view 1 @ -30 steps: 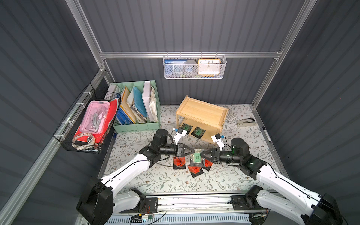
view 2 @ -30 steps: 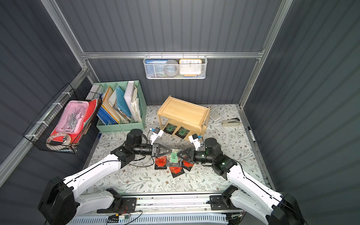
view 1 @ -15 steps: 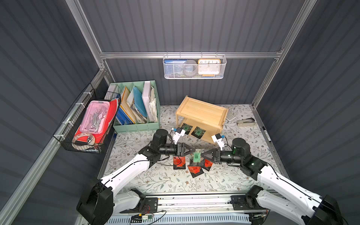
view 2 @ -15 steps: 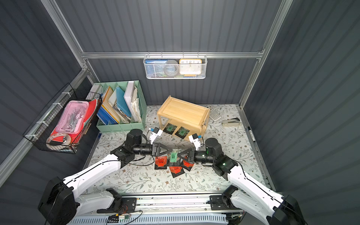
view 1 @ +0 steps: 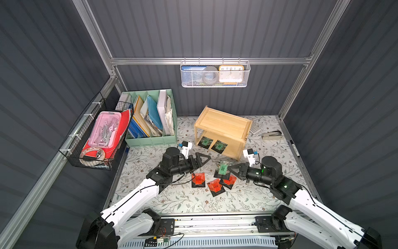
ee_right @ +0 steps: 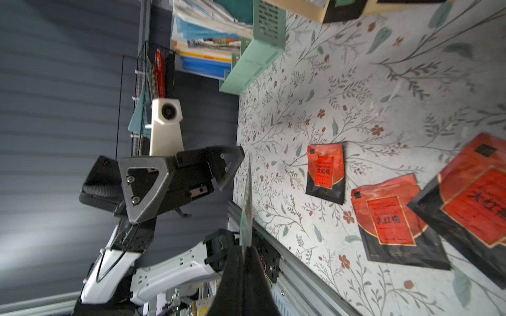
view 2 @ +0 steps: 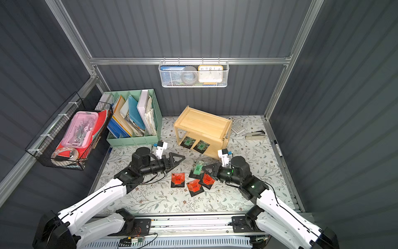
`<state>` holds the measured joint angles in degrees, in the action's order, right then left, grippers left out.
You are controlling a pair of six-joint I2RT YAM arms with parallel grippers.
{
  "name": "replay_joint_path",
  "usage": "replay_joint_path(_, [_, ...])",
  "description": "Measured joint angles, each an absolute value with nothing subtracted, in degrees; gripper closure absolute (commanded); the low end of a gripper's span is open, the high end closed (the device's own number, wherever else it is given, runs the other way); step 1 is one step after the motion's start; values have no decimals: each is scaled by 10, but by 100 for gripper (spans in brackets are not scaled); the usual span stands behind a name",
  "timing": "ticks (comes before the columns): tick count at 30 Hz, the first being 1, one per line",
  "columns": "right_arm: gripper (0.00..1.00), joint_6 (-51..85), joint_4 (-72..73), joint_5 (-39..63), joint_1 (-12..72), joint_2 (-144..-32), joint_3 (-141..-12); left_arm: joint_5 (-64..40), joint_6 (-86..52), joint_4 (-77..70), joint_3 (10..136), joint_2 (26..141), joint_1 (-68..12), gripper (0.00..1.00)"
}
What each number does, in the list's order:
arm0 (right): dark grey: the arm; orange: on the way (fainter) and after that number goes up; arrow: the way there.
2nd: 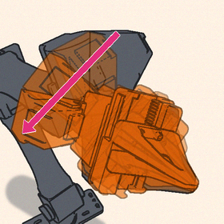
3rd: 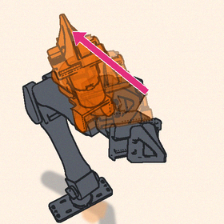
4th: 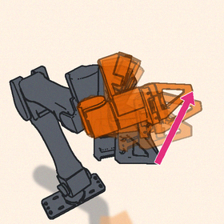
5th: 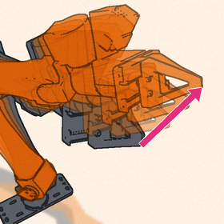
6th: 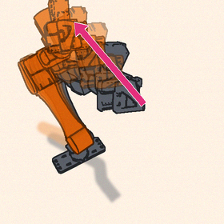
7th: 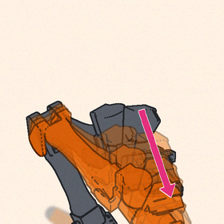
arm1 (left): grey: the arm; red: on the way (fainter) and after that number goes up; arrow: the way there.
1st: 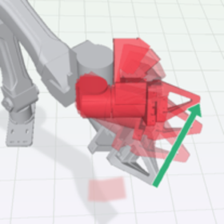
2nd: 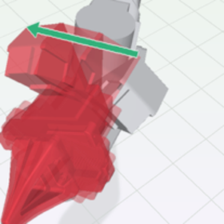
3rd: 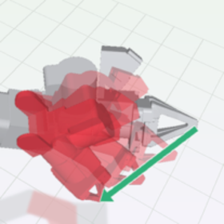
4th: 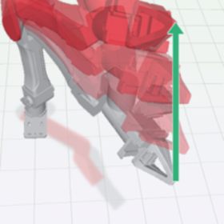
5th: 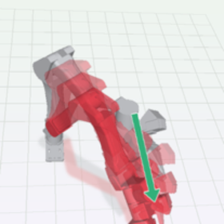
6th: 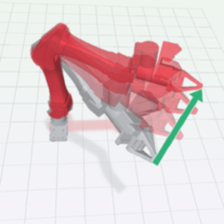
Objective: Place the tea bags on the shelf by color
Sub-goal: Pick up the tea bag from the center of the board.
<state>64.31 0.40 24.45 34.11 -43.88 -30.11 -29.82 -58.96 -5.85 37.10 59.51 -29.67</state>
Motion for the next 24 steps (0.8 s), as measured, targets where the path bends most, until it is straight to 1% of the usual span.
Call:
replay_joint_path(5, [100,692,7,168,341,-412,-293,-252,-665,-68,367,568,-297,1])
replay_joint_path(12, [100,758,29,70,364,-411,-281,-207,-758,-98,349,544,-298,0])
replay_joint_path(15, [100,781,48,37,379,-424,-281,-192,-788,-112,341,540,-302,2])
replay_joint_path(18, [100,800,71,13,391,-444,-281,-180,-808,-128,340,550,-316,6])
replay_joint_path(24, [100,824,112,-15,410,-486,-281,-162,-834,-177,341,604,-371,16])
